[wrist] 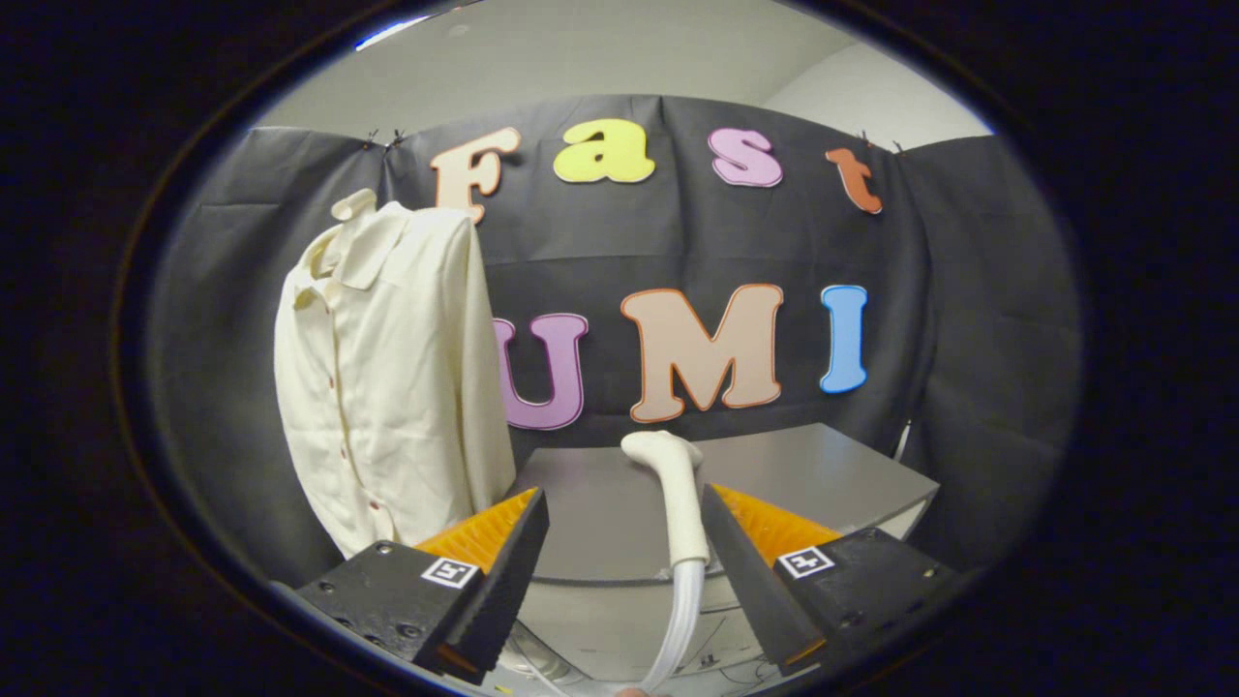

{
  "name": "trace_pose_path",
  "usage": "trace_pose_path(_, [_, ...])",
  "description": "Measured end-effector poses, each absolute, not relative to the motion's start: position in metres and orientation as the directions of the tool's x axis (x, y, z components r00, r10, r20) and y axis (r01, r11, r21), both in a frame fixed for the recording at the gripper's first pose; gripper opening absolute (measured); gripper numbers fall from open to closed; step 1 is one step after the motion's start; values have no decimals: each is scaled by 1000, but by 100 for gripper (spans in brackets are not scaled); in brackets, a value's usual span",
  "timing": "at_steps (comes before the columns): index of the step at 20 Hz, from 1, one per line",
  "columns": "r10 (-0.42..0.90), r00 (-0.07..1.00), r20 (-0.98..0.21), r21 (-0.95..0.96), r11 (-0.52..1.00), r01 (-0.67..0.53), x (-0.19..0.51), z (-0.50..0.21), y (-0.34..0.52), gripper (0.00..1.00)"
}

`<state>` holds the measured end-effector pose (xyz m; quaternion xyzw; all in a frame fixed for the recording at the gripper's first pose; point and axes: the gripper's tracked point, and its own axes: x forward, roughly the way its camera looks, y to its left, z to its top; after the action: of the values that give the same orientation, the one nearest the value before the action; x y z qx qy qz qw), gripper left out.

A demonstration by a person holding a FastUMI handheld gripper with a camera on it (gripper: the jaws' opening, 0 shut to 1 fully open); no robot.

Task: Iron the clothes twice with a garment steamer, once on the left side and once on the right side.

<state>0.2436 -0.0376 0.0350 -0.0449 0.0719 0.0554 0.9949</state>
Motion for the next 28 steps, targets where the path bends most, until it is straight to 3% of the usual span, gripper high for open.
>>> trace_pose_path(12, [64,897,-437,-182,971,-158,407,17,-60,96])
trace_pose_path(16, [46,825,-563,-139,979,-150,426,-5,-69,87])
trace_pose_path(19, [60,796,-603,-69,990,-127,429,-4,-71,59])
trace_pose_path(21, [34,786,-618,-130,981,-145,433,-10,-71,59])
trace_pose_path(22, [3,708,-706,-147,978,-151,424,-23,-72,59])
trace_pose_path(23, [34,753,-657,-118,982,-148,432,-15,-67,57])
trace_pose_path(25, [60,706,-706,-19,995,-103,429,-18,-67,53])
trace_pose_path(28, [121,733,-669,3,987,-160,431,-13,-66,49])
